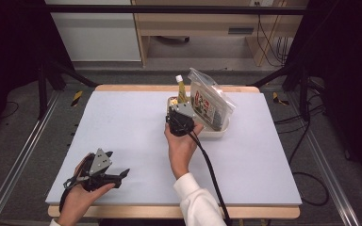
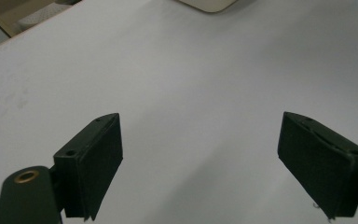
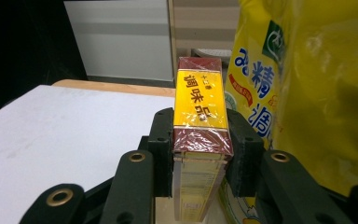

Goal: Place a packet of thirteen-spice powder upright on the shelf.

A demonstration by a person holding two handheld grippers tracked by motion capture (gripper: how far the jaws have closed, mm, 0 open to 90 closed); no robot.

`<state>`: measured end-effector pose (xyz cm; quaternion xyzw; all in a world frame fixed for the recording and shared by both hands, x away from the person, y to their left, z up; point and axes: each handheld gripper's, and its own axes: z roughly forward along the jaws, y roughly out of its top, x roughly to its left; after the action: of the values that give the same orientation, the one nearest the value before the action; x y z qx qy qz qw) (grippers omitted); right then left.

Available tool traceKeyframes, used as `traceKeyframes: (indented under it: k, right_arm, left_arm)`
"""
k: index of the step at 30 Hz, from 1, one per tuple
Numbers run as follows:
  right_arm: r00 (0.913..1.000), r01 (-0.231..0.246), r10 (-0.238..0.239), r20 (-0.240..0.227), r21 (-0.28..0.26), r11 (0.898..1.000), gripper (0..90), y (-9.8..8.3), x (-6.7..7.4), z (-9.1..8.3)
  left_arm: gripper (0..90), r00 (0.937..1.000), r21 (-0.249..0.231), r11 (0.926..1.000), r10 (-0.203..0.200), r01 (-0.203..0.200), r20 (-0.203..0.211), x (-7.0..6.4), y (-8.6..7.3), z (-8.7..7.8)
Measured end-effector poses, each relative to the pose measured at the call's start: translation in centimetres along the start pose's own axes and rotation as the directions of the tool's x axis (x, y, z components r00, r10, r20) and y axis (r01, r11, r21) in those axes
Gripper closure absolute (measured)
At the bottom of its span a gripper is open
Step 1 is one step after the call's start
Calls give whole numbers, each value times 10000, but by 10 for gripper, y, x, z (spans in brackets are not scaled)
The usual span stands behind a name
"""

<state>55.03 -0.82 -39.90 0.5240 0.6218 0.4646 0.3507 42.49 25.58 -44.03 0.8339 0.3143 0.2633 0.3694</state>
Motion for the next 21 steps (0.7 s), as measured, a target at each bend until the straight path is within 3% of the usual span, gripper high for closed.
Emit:
traceKeyframes:
  k: [13,21]
  right_arm:
    - [9998,73,-67,-173,337,9994,664,-5,0,8]
    - [9991,-114,135,-392,542,9985,649,-5,-3,12]
  left_arm:
    - [138,10000,0,10000,2,-2,2,-1,1,1]
    - [138,10000,71,10000,7,-7,4,0,0,2]
